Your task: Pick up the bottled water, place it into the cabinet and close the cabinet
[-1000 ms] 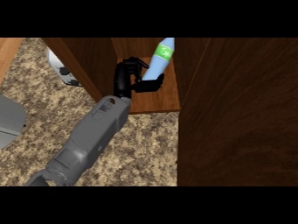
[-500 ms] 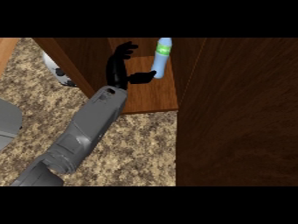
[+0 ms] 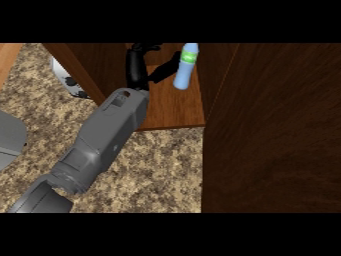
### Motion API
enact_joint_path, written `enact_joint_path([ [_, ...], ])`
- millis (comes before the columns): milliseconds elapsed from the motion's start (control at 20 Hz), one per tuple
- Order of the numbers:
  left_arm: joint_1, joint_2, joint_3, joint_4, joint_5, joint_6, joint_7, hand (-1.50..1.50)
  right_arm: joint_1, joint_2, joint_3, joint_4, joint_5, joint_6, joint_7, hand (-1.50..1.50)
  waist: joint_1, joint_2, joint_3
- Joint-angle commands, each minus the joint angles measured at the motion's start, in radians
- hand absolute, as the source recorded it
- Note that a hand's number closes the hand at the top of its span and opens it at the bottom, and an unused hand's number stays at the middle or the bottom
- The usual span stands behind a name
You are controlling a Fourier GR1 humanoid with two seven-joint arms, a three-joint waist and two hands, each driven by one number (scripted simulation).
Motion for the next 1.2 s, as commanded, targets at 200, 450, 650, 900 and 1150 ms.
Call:
enact_joint_path([
  [200, 0.012, -0.016, 0.044, -0.069, 0.092, -0.246, -0.083, 1.5, 0.029, 0.002, 0.028, -0.113, -0.055, 0.005, 0.055, -1.5, 0.015, -0.013, 0.002],
  [450, 0.041, -0.016, -0.019, -0.14, 0.14, -0.211, -0.05, 1.5, 0.021, 0.007, 0.046, -0.152, -0.027, -0.007, 0.101, -1.5, 0.034, -0.023, 0.002],
  [650, 0.166, -0.016, -0.148, -0.279, 0.216, -0.308, -0.021, 1.5, 0.035, 0.008, 0.073, -0.193, 0.006, -0.022, 0.122, -1.5, 0.028, -0.03, 0.001],
  [900, 0.337, -0.016, -0.302, -0.492, 0.32, -0.398, -0.014, -1.5, -0.002, 0.001, 0.061, -0.182, -0.008, -0.038, 0.142, -1.5, 0.049, -0.031, 0.001],
  [1150, 0.554, -0.016, -0.419, -0.717, 0.315, -0.44, 0.017, -1.5, 0.031, 0.029, 0.078, -0.156, 0.018, -0.071, 0.116, -1.5, 0.093, -0.039, 0.002],
])
